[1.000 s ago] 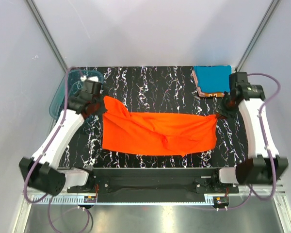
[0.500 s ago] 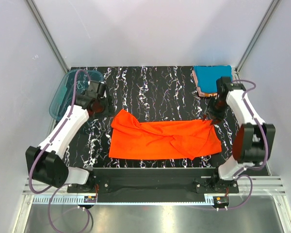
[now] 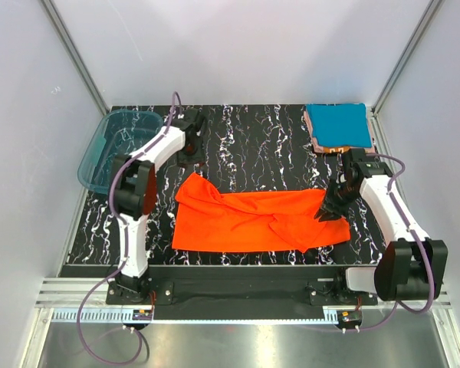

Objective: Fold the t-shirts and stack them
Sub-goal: Flatten the tshirt out

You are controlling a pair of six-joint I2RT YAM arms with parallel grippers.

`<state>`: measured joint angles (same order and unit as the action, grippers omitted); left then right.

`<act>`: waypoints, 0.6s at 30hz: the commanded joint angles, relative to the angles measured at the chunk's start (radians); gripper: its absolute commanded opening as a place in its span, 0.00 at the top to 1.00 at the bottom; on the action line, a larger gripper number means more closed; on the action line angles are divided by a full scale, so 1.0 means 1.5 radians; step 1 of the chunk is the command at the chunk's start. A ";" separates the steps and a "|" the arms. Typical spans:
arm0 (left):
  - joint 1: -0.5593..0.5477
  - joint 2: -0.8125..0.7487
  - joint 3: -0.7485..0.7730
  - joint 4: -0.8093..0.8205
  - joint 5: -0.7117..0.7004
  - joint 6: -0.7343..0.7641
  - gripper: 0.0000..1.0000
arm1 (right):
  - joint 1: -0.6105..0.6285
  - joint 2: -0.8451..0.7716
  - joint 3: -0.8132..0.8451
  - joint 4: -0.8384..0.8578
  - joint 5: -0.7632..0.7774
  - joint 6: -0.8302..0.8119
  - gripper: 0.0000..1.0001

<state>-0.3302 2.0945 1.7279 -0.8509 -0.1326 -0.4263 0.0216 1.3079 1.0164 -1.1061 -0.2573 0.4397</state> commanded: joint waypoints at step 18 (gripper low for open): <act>-0.007 0.081 0.008 0.009 -0.030 -0.032 0.55 | 0.000 -0.027 -0.002 -0.005 -0.039 0.022 0.74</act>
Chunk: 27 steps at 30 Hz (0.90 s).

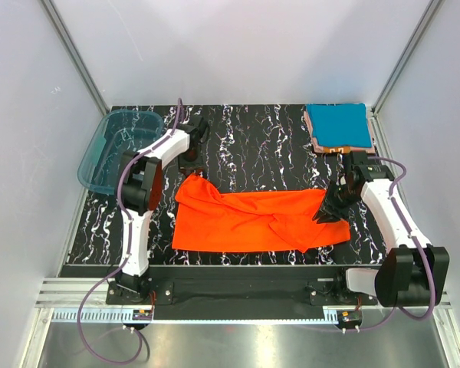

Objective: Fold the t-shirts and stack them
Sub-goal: Flatten the tshirt out

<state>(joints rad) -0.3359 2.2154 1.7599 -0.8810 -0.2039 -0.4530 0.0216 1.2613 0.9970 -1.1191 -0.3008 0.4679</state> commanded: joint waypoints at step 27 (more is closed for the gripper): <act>-0.014 -0.256 -0.153 0.086 -0.009 -0.007 1.00 | 0.098 -0.038 -0.243 0.162 0.010 0.176 0.60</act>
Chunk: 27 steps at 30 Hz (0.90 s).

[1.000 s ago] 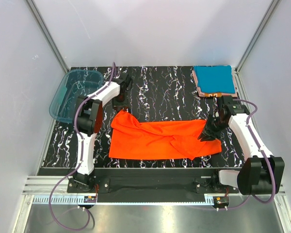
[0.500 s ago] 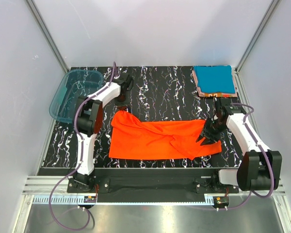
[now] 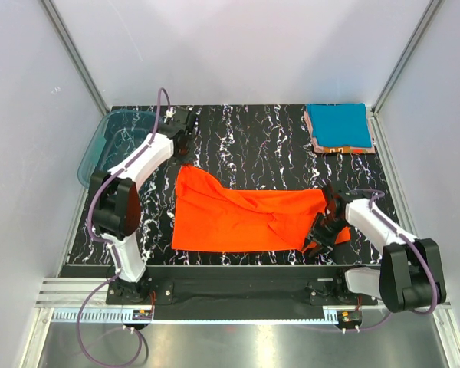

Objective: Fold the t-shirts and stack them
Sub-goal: Flatten the tshirt out

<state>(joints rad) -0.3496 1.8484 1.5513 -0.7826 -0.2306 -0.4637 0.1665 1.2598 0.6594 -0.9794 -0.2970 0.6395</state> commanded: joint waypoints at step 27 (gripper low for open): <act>-0.006 -0.029 -0.065 0.047 0.021 0.025 1.00 | 0.004 -0.244 -0.181 0.173 0.087 0.362 0.59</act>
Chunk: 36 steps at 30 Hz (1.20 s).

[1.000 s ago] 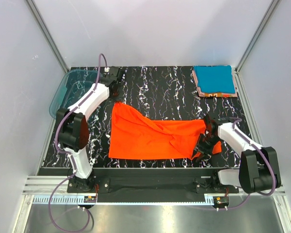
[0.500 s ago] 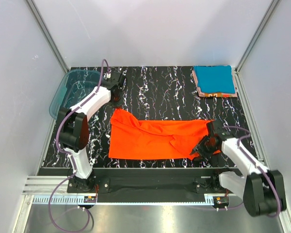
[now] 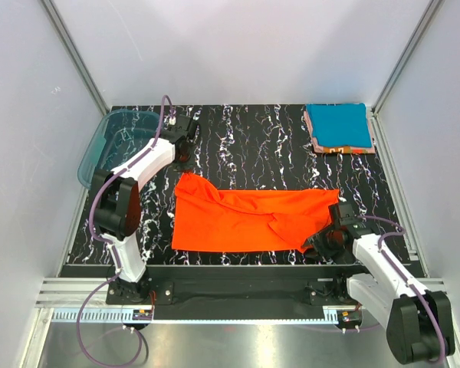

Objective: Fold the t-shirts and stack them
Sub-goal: Flatten the tshirt out

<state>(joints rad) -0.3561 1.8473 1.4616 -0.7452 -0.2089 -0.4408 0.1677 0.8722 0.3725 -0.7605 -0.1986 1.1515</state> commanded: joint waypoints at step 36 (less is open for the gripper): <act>-0.002 -0.025 0.024 -0.007 -0.004 0.010 1.00 | 0.011 0.047 0.183 -0.049 0.010 -0.067 1.00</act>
<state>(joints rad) -0.3561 1.8473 1.4616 -0.7471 -0.2077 -0.4404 0.1768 0.9478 0.4957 -0.7704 -0.2081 1.1515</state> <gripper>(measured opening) 0.016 0.011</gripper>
